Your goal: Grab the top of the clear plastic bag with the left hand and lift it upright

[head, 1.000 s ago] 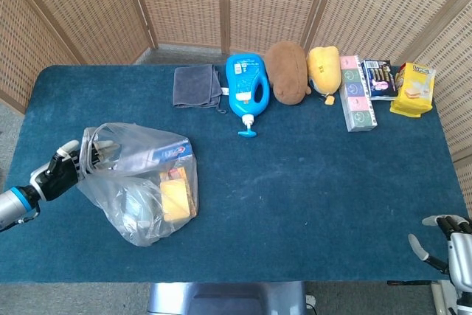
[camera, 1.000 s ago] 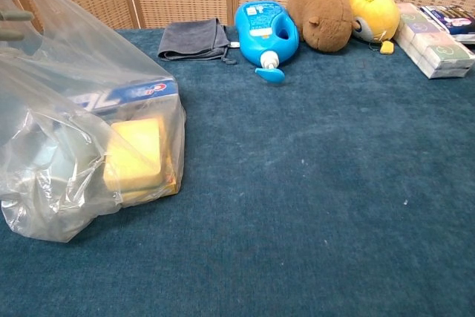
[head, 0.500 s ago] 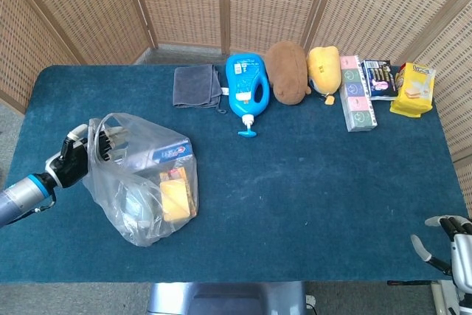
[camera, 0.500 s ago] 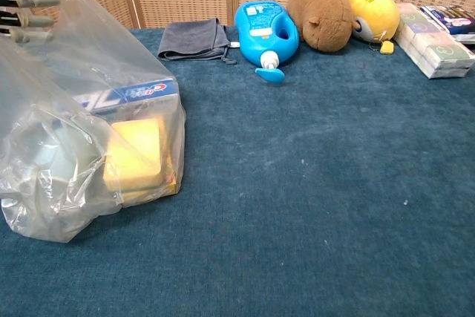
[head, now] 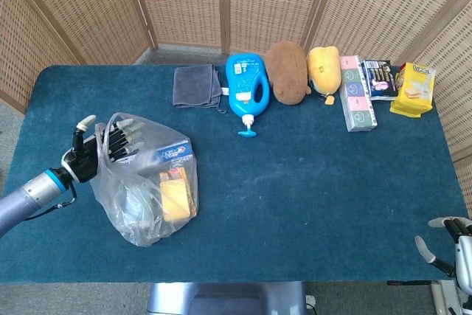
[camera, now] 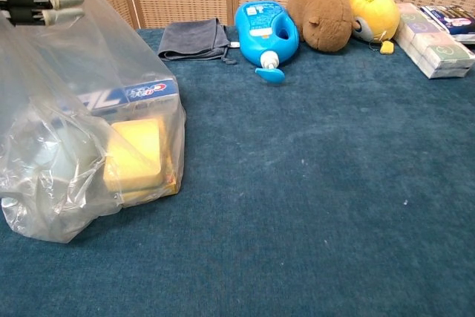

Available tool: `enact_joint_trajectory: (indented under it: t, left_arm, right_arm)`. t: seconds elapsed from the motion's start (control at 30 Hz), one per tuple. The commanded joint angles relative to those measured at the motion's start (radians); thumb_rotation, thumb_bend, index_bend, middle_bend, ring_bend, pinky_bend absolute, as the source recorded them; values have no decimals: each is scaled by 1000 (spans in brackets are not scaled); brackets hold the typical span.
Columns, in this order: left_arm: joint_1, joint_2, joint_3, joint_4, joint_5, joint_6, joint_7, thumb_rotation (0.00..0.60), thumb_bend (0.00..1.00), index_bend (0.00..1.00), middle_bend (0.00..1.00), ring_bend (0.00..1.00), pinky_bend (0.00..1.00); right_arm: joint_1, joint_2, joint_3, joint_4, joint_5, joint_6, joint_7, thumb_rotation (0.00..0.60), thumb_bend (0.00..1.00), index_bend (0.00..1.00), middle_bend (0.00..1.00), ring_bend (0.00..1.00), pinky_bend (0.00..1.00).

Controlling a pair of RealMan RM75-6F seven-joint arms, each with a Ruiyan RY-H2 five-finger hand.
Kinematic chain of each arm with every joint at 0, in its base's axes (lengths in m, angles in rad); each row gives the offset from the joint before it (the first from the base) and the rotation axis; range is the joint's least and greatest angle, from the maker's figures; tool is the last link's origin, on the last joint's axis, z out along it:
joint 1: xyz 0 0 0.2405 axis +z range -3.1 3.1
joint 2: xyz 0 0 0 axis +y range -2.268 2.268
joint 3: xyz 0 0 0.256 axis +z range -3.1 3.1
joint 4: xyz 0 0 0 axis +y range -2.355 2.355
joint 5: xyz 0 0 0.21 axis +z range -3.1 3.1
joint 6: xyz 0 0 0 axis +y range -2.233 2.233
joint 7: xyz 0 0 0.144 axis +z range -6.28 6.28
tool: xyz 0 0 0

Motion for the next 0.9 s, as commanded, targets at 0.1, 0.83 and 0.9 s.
enact_joint_trajectory:
  t: [0.1,0.83,0.9]
  left_arm:
    - [4,16,-8,-16,40,72,-58,0,324,212,151,94,158]
    - [41,86,-90,-201,-63,74,-91,0,357,405,392,400,453]
    - [32,84,-105,-202,-67,60,-100,0,370,427,421,446,501]
  right_arm:
    - [-1,-1,0,1,-1,1,1,45,323,418,416,321,240]
    - [1,-6,2,4,-9,0,15,48,323,418,416,321,241]
    - [0,-5,1,2,-11,1,17,47,323,418,416,321,241]
